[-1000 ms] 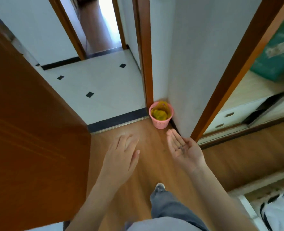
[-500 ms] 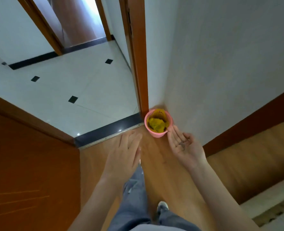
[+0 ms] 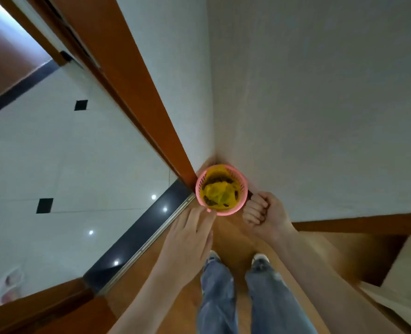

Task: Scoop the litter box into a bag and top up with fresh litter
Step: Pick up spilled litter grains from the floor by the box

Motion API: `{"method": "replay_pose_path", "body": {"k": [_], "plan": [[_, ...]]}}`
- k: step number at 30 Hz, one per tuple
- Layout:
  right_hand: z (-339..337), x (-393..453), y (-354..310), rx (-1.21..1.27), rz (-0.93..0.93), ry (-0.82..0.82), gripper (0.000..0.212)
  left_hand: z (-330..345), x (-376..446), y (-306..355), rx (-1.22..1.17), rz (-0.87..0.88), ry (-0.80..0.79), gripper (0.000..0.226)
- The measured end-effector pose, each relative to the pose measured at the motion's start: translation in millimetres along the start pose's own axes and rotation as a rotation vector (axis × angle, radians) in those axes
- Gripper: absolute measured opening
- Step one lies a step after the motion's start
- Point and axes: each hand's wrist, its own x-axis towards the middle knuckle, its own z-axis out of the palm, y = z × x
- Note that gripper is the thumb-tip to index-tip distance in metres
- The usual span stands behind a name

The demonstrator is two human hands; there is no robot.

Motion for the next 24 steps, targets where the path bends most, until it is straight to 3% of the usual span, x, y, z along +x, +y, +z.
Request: {"method": "replay_pose_path", "body": {"k": [3,8,13,19,24], "plan": [[-18.9,75.1,-6.1,-0.002,0.009,0.028,0.047,56.7,35.3,-36.1,-0.063,-0.022,-0.071,0.032],[-70.3,212.8,-8.8,-0.005,0.012,0.179,0.024,178.5,60.4,-85.7,-0.242,-0.150,-0.137,0.040],[-119.9,318.0,-11.9,0.028,-0.048,0.309,0.031,289.0,69.1,-120.4,-0.343,-0.229,-0.156,0.034],[-158.9,391.5,-15.1,0.057,-0.007,0.297,0.042,368.6,92.8,-127.3,-0.536,-0.312,-0.138,0.032],[-161.8,408.3,-18.2,-0.317,0.028,0.322,0.059,393.3,106.5,-108.0,-1.001,-0.486,-0.197,0.038]]}}
